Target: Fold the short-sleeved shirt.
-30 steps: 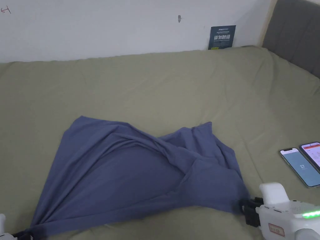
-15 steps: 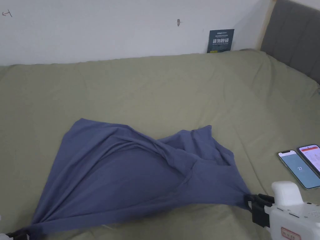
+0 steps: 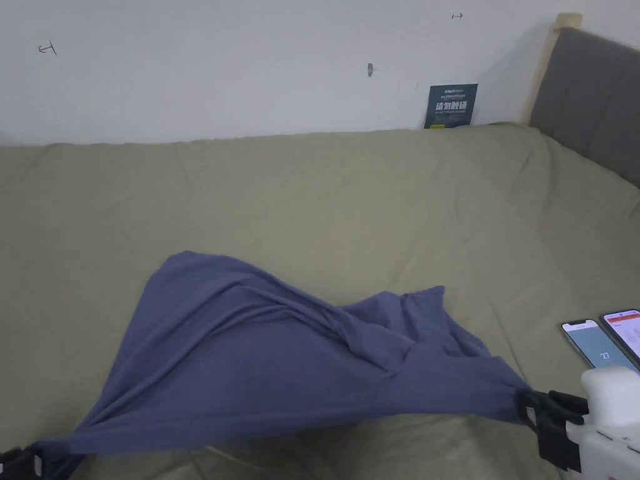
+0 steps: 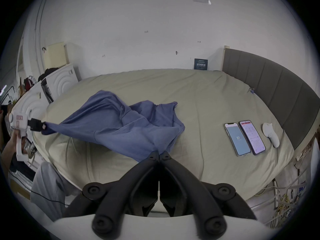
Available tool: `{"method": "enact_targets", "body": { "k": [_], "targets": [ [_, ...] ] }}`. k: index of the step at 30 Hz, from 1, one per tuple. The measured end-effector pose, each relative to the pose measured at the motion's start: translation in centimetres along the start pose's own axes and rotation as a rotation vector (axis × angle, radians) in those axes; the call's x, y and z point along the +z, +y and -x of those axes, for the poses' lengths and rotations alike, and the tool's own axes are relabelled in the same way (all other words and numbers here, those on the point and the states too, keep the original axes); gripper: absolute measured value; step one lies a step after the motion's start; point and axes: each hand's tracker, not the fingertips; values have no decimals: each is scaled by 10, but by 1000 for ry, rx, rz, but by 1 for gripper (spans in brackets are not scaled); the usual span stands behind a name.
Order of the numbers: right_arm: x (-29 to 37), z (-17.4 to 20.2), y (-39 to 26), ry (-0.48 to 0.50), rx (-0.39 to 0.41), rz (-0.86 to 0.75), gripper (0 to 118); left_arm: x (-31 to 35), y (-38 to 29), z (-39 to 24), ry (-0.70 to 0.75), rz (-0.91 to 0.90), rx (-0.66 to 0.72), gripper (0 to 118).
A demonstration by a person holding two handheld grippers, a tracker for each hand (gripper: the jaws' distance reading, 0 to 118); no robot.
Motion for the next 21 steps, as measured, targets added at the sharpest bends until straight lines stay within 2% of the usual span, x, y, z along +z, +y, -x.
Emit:
{"method": "enact_targets", "body": {
  "k": [2, 3, 4, 6, 7, 9, 11, 12, 14, 15, 19, 21],
  "targets": [
    [8, 5, 1, -31, 15, -54, 0, 5, -1, 1, 3, -16, 1, 7],
    [9, 6, 8, 0, 21, -18, 0, 7, 1, 1, -15, -10, -7, 5],
    [13, 9, 12, -14, 21, -48, 0, 10, 5, 3, -22, -25, 3, 5],
    [18, 10, 27, 26, 34, -49, 0, 15, 11, 3, -38, -37, 6, 5],
    [22, 14, 32, 4, 48, -101, 0, 16, 12, 1, -39, -44, 4, 5],
    [27, 19, 43, 11, 92, -94, 0, 19, 13, -2, -46, -49, -8, 5],
    [40, 28, 49, -7, 145, -184, 0, 24, 15, -3, -46, -69, 4, 5],
    [46, 30, 56, 9, 140, -160, 0, 29, 15, -7, -56, -63, -3, 5],
    [60, 32, 69, -3, 158, -252, 0, 39, 21, -8, -58, -103, -1, 5],
    [63, 32, 80, 16, 168, -224, 0, 43, 26, -8, -60, -121, 3, 5],
    [77, 35, 139, -13, 262, -352, 0, 67, 65, -12, -105, -226, 29, 5],
    [82, 35, 170, -15, 266, -424, 0, 84, 88, -19, -101, -297, -2, 5]
  ]
}}
